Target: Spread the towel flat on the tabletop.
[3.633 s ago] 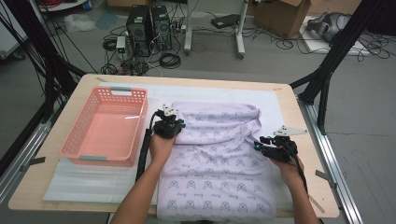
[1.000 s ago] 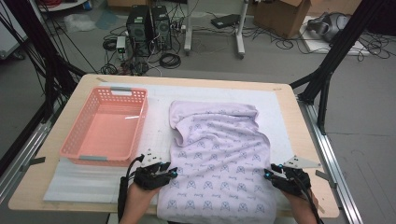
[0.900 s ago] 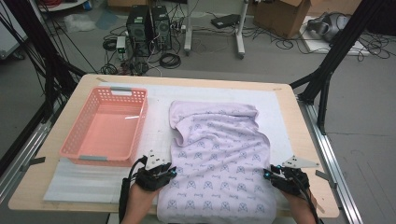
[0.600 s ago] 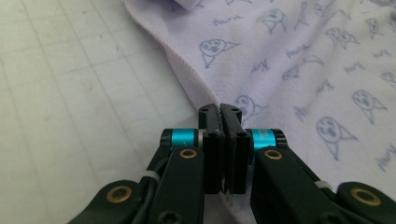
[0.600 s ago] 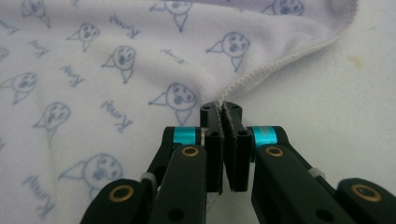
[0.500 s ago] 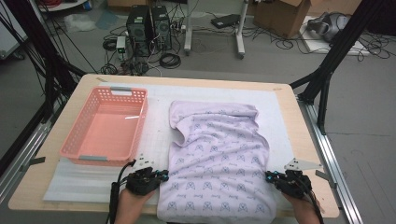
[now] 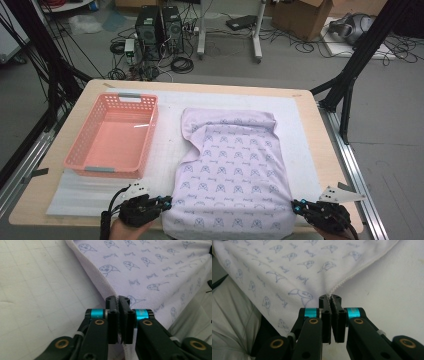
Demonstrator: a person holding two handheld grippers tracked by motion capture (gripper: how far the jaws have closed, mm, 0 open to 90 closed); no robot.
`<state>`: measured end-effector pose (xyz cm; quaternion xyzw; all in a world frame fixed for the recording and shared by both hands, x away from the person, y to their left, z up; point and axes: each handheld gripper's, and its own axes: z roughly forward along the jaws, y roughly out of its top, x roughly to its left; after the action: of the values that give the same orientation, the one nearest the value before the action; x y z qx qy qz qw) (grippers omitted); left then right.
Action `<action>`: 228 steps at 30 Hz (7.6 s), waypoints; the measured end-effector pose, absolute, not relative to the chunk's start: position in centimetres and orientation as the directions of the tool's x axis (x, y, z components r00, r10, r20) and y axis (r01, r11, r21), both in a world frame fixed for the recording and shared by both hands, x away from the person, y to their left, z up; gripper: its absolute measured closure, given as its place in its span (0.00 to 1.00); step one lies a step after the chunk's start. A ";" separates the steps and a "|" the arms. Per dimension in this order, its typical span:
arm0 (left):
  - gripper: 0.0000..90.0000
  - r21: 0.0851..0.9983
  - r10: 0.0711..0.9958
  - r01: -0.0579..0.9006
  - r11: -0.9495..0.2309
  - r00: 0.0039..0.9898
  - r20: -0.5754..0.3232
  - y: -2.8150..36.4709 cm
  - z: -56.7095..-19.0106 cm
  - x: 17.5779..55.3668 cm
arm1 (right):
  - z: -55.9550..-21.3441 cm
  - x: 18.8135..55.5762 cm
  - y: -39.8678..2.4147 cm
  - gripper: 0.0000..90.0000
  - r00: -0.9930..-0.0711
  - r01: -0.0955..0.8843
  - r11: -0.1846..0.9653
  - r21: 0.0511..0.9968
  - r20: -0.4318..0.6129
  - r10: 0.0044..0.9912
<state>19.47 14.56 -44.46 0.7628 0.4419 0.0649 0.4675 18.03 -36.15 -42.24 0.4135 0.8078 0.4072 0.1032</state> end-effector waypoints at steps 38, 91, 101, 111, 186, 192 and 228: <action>0.97 0.761 0.707 0.614 -0.209 0.633 -0.316 15.4 -44.4 18.9 | -42.1 18.6 -35.3 0.96 -0.633 0.554 0.348 0.756 0.111 0.766; 0.61 0.783 0.761 0.606 -0.139 0.571 -0.306 15.3 -44.3 22.2 | -42.9 19.7 -35.3 0.76 -0.613 0.576 0.352 0.738 0.106 0.783; 0.73 0.776 0.788 0.611 -0.159 0.551 -0.273 13.4 -45.2 23.8 | -44.7 23.6 -34.7 0.79 -0.463 0.635 0.233 0.737 0.121 0.878; 0.98 0.768 0.830 0.591 -0.245 0.537 -0.149 13.1 -44.7 22.8 | -44.1 23.5 -35.7 0.98 -0.428 0.648 0.256 0.718 0.065 0.902; 0.44 0.831 0.772 0.547 -0.102 0.570 -0.281 10.3 -44.1 37.2 | -44.0 51.6 -32.7 0.81 -0.375 0.697 0.203 0.688 0.107 0.921; 0.44 0.833 0.792 0.546 -0.088 0.545 -0.274 10.4 -44.1 37.3 | -43.7 51.3 -32.1 0.94 -0.398 0.628 0.305 0.716 -0.041 0.916; 0.35 0.904 0.744 0.411 -0.115 0.638 -0.196 10.3 -43.0 36.3 | -40.4 36.3 -35.6 0.45 -0.491 0.569 0.251 0.783 0.079 0.867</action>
<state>36.30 10.33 -42.97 0.7301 0.3957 0.1558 0.5349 36.29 -35.61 -40.42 0.4676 0.7678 0.3951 0.1889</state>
